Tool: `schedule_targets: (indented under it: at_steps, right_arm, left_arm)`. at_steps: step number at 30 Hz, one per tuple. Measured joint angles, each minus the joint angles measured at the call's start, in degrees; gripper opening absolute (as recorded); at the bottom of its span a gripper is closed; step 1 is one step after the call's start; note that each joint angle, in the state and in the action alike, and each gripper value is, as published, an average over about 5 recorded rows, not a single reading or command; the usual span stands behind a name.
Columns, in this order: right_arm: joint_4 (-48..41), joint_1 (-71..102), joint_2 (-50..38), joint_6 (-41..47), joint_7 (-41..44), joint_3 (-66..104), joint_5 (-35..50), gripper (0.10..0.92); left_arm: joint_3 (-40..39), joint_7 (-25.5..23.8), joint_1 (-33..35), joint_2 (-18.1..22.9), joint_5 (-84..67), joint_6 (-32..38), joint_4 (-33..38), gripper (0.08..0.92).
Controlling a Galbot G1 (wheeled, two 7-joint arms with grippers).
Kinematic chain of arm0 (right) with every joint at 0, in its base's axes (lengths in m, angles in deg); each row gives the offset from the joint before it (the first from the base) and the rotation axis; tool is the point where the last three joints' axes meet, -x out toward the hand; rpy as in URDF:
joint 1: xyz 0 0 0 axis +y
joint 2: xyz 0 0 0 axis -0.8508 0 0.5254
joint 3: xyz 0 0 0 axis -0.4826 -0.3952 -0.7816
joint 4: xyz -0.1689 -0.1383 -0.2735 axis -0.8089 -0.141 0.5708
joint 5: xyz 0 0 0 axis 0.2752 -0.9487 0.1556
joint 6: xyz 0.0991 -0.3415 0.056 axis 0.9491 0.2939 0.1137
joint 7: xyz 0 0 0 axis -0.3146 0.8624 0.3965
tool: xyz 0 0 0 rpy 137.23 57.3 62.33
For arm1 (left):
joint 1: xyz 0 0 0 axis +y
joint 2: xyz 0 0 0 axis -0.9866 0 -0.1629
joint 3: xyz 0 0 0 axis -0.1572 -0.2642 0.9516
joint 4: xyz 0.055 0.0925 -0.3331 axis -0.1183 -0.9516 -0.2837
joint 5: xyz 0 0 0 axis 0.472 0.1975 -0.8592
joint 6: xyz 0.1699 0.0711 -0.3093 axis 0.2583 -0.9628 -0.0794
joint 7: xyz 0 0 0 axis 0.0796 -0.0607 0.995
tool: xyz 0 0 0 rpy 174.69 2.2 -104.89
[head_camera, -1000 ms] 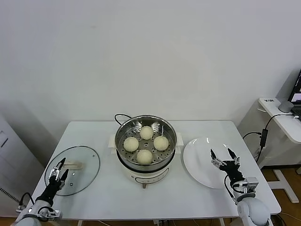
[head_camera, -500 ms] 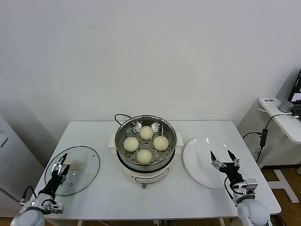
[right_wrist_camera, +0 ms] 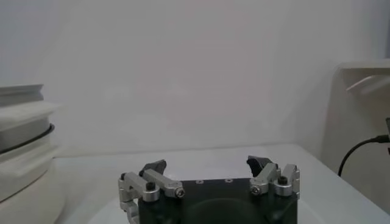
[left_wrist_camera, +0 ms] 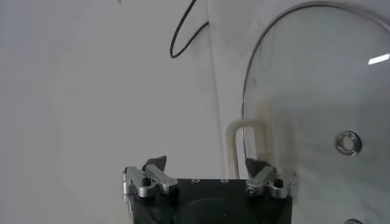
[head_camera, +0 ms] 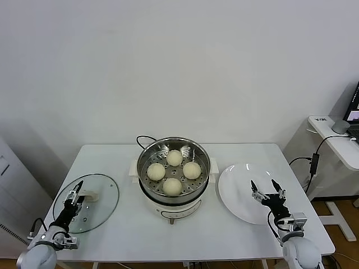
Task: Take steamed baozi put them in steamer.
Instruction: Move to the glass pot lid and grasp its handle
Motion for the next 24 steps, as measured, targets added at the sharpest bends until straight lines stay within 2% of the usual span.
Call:
schedule_targets:
  at_steps: [16,24]
  right_arm:
    - [-0.8,-0.8,-0.3,0.0,-0.1,0.0,-0.3,0.823]
    - [-0.9,-1.3,-0.3,-0.1,-0.1,0.0,-0.3,0.823]
  left_arm:
    - [0.5,-0.3,-0.2,0.0,-3.2,0.9,0.9,0.132]
    - [1.8,-2.6,1.1,-1.9,-8.4,-1.1,6.2,0.110]
